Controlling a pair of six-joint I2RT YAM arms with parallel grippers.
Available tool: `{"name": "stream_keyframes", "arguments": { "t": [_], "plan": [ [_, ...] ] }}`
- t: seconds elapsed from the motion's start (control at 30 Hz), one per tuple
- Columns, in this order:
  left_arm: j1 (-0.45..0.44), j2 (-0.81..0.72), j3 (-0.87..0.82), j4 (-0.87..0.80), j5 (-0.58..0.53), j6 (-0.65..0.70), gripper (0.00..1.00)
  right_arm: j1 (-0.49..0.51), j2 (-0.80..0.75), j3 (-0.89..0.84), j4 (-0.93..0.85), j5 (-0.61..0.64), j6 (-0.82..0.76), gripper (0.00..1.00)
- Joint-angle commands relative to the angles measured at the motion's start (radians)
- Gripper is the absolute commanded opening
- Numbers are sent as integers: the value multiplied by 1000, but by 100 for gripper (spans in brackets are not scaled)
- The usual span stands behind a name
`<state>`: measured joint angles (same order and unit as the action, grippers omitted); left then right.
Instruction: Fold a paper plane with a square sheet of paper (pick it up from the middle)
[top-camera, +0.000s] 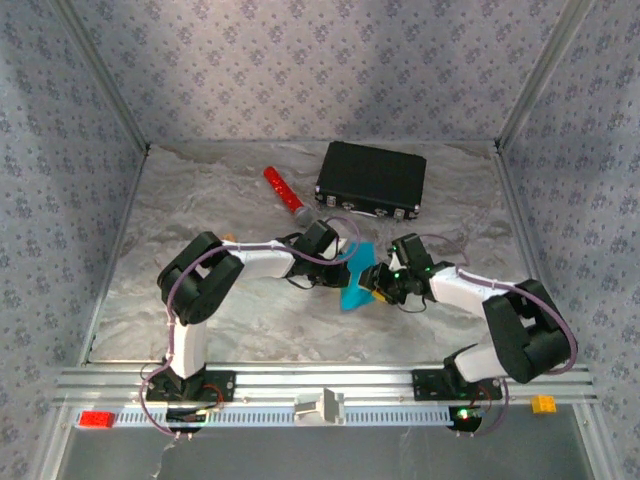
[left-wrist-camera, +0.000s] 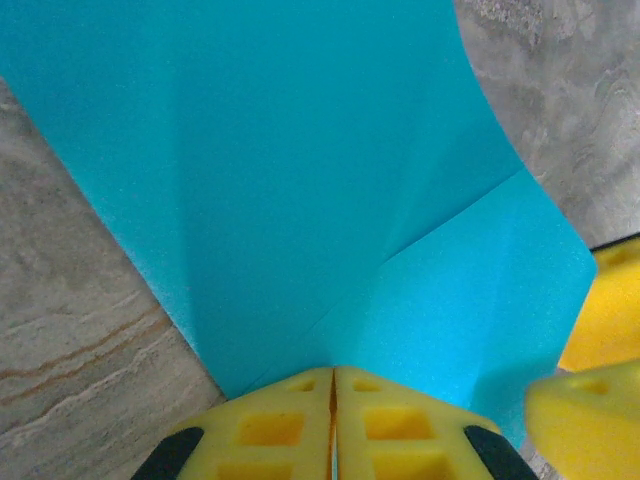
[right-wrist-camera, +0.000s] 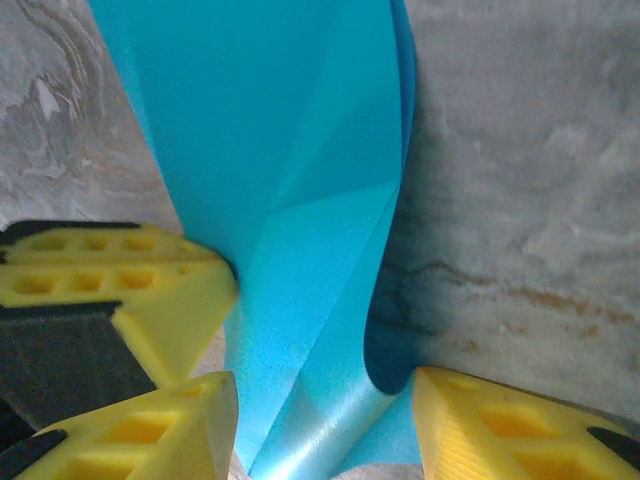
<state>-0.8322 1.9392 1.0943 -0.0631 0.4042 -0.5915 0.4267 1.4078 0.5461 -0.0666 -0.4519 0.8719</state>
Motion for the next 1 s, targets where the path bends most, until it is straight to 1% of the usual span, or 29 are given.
{"name": "stream_keyframes", "arguments": {
  "t": [0.0, 0.2, 0.43, 0.97],
  "plan": [
    [-12, 3, -15, -40, 0, 9, 9, -25, 23, 29, 36, -35, -21, 51],
    [-14, 7, -15, -37, 4, 7, 8, -60, 45, 25, 84, -53, -27, 49],
    [-14, 5, -16, -28, 5, 2, 9, -92, 69, 17, 116, -95, -46, 41],
    [-15, -5, -34, 9, 13, -12, 8, -125, 98, -49, 229, -116, -24, 34]
  ]
}}
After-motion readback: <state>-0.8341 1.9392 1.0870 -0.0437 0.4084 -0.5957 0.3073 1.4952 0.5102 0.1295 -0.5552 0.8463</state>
